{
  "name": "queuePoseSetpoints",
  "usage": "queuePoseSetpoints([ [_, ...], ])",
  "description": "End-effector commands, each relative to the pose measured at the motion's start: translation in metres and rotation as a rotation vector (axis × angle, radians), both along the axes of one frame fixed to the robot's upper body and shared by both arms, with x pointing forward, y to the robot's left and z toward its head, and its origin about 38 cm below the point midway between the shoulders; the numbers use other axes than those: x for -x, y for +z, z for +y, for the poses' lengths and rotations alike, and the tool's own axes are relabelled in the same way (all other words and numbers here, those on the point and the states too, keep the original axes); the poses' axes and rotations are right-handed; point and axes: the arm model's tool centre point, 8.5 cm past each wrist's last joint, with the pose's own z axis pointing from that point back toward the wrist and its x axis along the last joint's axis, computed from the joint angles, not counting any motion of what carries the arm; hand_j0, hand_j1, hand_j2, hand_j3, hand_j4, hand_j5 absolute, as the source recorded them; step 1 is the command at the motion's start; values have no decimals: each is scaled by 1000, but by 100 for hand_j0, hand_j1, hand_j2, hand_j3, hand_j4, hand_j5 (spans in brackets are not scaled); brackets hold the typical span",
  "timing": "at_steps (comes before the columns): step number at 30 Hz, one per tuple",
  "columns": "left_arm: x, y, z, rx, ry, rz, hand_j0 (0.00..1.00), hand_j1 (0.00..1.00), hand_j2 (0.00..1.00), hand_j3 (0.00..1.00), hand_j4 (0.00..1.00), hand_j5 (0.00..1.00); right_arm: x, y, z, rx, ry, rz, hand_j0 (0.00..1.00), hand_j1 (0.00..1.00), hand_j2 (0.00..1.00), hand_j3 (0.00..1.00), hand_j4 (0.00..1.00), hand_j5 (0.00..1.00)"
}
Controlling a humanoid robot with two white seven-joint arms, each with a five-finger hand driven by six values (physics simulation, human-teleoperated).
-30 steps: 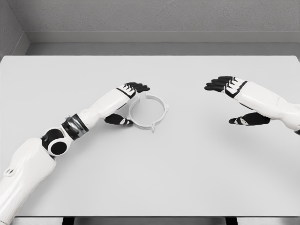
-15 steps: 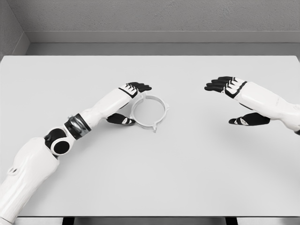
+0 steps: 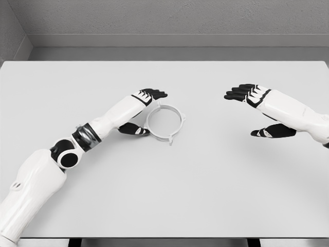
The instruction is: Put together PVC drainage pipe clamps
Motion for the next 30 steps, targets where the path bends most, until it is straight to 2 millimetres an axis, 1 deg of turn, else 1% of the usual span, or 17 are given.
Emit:
queuePoseSetpoints([
  [1, 0, 1, 0, 7, 1, 1, 100, 100, 100, 100, 100, 100, 0, 1, 0, -7, 0, 2, 100, 100, 100, 100, 100, 100],
  [6, -2, 1, 1, 4, 5, 1, 100, 100, 100, 100, 100, 100, 0, -2, 4, -17, 6, 6, 100, 100, 100, 100, 100, 100],
  [13, -3, 0, 2, 2, 7, 3, 100, 100, 100, 100, 100, 100, -1, -2, 4, -17, 5, 5, 100, 100, 100, 100, 100, 100],
  [15, -3, 0, -2, 9, 3, 5, 100, 100, 100, 100, 100, 100, -1, -2, 3, -19, 4, 6, 100, 100, 100, 100, 100, 100],
  [18, -3, 0, -3, 10, 3, 6, 100, 100, 100, 100, 100, 100, -1, -2, 3, -19, 4, 6, 100, 100, 100, 100, 100, 100],
  [30, -4, -1, -1, 7, 7, 9, 100, 100, 100, 100, 100, 100, -1, -2, 3, -17, 3, 7, 100, 100, 100, 100, 100, 100],
])
